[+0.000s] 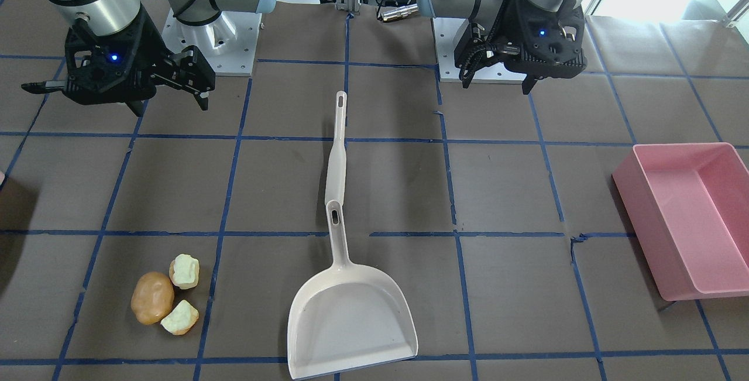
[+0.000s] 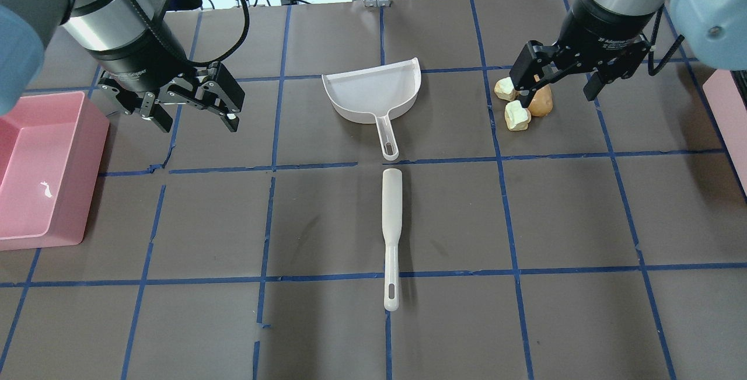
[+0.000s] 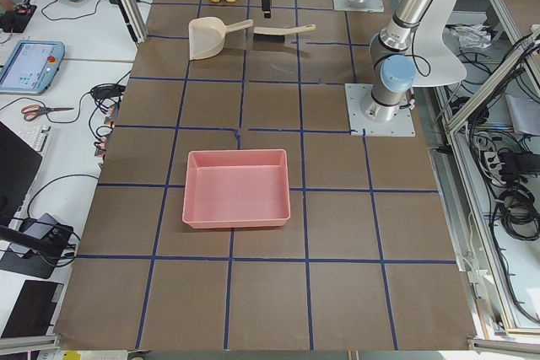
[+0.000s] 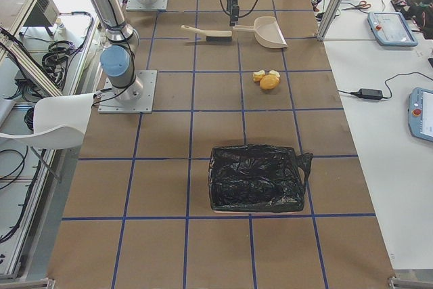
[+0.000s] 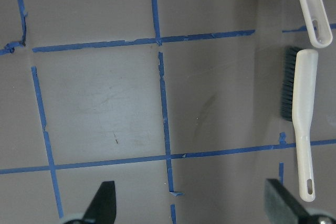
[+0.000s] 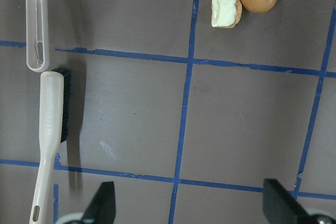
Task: Sweep and dump trash in nearest bin
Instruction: 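Move the left gripper toward the white brush handle, then lower the left gripper and grasp the white brush handle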
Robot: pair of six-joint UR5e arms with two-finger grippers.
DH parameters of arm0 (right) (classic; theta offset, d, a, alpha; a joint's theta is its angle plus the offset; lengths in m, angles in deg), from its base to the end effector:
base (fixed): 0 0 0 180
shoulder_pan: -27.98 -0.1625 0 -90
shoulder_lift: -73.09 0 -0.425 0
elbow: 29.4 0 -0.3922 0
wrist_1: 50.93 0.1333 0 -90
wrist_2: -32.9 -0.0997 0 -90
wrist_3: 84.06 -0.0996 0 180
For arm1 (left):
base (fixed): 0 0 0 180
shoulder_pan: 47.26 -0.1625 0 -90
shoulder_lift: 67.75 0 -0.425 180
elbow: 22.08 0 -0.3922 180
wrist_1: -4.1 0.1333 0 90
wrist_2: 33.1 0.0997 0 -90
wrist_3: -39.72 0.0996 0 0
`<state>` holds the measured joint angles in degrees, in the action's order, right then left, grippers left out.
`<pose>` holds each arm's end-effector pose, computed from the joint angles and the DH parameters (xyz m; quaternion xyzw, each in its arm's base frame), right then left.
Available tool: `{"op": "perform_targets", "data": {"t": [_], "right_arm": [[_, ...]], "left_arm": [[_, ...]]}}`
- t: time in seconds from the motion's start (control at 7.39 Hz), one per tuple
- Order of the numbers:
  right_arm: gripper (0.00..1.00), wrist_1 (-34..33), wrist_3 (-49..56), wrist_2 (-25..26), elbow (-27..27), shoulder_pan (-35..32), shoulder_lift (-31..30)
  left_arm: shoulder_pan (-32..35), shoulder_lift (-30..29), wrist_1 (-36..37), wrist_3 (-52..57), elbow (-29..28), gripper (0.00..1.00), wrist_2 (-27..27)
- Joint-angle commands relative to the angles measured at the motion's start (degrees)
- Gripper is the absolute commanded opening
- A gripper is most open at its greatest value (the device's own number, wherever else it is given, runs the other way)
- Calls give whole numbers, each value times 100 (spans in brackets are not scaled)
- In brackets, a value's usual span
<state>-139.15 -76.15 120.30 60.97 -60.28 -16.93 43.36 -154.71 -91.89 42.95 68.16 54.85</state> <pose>0.1229 -0.4919 0.4820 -0.0534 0.9981 0.0166 0.0242 -0.1419 -0.4617 0.5011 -0.0331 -0.9989 -0.0274 0.0185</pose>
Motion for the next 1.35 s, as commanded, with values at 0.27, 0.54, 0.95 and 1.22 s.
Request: {"op": "perform_targets", "data": {"t": [0.27, 0.54, 0.95, 1.22], "right_arm": [[100, 6, -8, -3, 8, 1, 11], [100, 15, 0, -3, 8, 1, 11], [100, 24, 18, -3, 16, 28, 20], [100, 24, 18, -3, 51, 36, 20]], "left_arm": [[927, -23, 63, -1051, 466, 100, -50], [1825, -23, 814, -1402, 1273, 100, -41], [2897, -556, 2799, -2103, 2418, 99, -6], [3233, -1285, 3461, -2538, 2463, 97, 38]]}}
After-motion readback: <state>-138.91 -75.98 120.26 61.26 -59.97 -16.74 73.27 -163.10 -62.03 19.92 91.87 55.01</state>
